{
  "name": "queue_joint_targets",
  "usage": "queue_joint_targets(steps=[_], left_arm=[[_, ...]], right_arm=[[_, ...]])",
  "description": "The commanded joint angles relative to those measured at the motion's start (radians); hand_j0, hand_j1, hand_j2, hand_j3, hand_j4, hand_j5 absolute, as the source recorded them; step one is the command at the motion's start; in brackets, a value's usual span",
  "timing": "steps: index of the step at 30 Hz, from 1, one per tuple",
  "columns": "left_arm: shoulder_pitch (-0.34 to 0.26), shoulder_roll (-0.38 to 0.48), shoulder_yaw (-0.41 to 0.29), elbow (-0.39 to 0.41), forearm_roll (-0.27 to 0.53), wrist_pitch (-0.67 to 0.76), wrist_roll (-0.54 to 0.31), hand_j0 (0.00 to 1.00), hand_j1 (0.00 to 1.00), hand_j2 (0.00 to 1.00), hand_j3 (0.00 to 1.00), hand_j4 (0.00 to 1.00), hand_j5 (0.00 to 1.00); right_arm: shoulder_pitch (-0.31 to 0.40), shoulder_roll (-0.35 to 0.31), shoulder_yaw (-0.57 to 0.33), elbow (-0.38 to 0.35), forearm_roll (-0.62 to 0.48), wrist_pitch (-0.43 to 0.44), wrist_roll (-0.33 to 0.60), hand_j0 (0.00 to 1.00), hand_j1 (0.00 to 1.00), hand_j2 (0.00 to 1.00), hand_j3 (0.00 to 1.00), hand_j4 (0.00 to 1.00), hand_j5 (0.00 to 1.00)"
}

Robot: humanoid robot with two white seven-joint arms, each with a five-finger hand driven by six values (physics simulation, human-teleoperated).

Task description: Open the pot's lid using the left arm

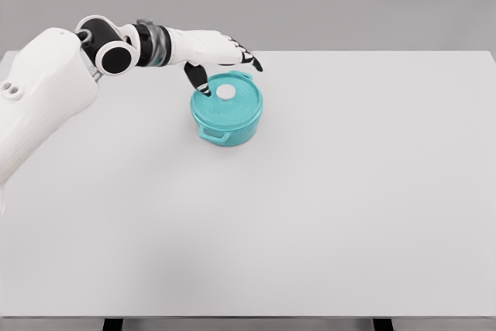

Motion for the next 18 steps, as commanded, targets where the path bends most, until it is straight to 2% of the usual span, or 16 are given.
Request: queue_joint_targets(steps=[1, 18], left_arm=[[0.0, 0.002, 0.0, -0.001, 0.003, -0.015, 0.0, 0.84, 0.84, 0.84, 0.84, 0.84, 0.84], [0.015, 0.023, -0.014, -0.004, 0.006, -0.075, 0.0, 0.83, 0.83, 0.83, 0.83, 0.83, 0.83]], right_arm=[[0.0, 0.0, 0.0, 0.0, 0.0, 0.0, 0.0, 1.0, 1.0, 1.0, 1.0, 1.0, 1.0], [0.0, 0.0, 0.0, 0.0, 0.0, 0.0, 0.0, 1.0, 1.0, 1.0, 1.0, 1.0, 1.0]])
